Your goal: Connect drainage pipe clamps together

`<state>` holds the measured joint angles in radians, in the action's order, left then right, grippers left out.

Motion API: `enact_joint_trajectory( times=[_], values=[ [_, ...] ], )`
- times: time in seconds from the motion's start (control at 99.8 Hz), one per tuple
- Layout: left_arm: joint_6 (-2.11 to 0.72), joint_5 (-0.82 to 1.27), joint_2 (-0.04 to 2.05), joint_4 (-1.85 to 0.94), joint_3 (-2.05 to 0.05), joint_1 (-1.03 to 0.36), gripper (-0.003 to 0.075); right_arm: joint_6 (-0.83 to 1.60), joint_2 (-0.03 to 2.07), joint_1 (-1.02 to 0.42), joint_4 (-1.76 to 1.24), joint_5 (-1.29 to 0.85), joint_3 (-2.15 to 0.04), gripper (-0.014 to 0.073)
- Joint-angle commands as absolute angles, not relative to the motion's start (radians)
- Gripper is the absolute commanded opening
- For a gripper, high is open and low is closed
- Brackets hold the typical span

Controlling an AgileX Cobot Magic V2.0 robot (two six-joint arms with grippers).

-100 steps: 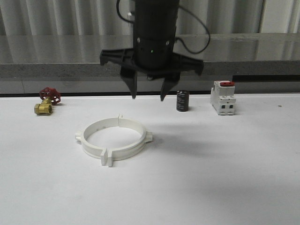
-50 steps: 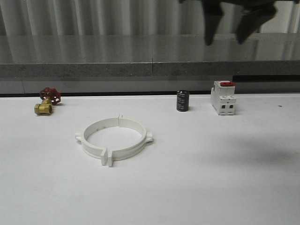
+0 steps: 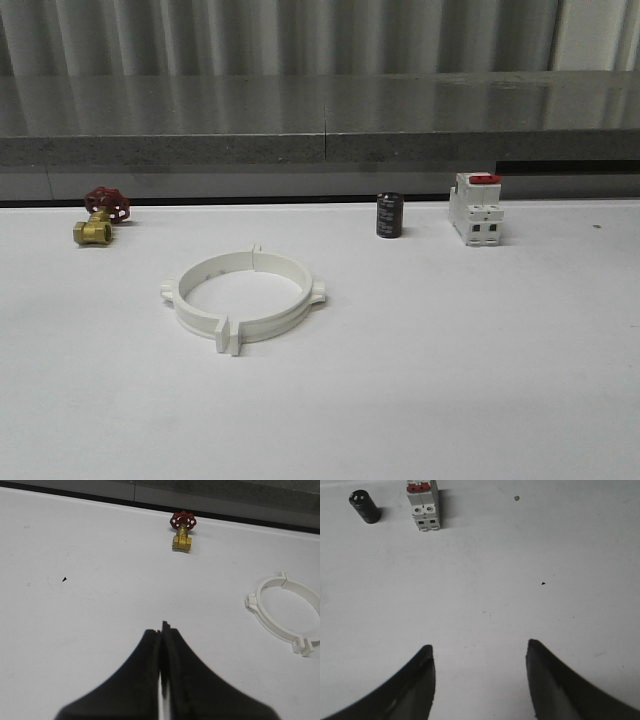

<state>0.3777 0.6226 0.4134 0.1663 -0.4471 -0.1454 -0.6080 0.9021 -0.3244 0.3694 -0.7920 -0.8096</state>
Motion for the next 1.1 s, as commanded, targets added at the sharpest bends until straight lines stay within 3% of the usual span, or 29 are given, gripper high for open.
enact_joint_trajectory(
  times=[0.0, 0.19, 0.461, 1.093],
  values=[
    [0.377, 0.556, 0.420, 0.166, -0.475, -0.148, -0.0020, -0.598, 0.805, -0.317, 0.398, -0.755, -0.776, 0.0415],
    [0.377, 0.556, 0.420, 0.166, -0.475, -0.148, -0.0020, -0.598, 0.650, -0.317, 0.397, -0.825, -0.679, 0.0377],
    [0.377, 0.556, 0.420, 0.166, -0.475, -0.148, -0.0020, -0.598, 0.576, -0.317, 0.400, -0.839, -0.626, -0.0076],
    [0.377, 0.556, 0.420, 0.166, -0.475, -0.148, -0.0020, -0.598, 0.576, -0.317, 0.400, -0.841, -0.626, -0.0067]
  ],
)
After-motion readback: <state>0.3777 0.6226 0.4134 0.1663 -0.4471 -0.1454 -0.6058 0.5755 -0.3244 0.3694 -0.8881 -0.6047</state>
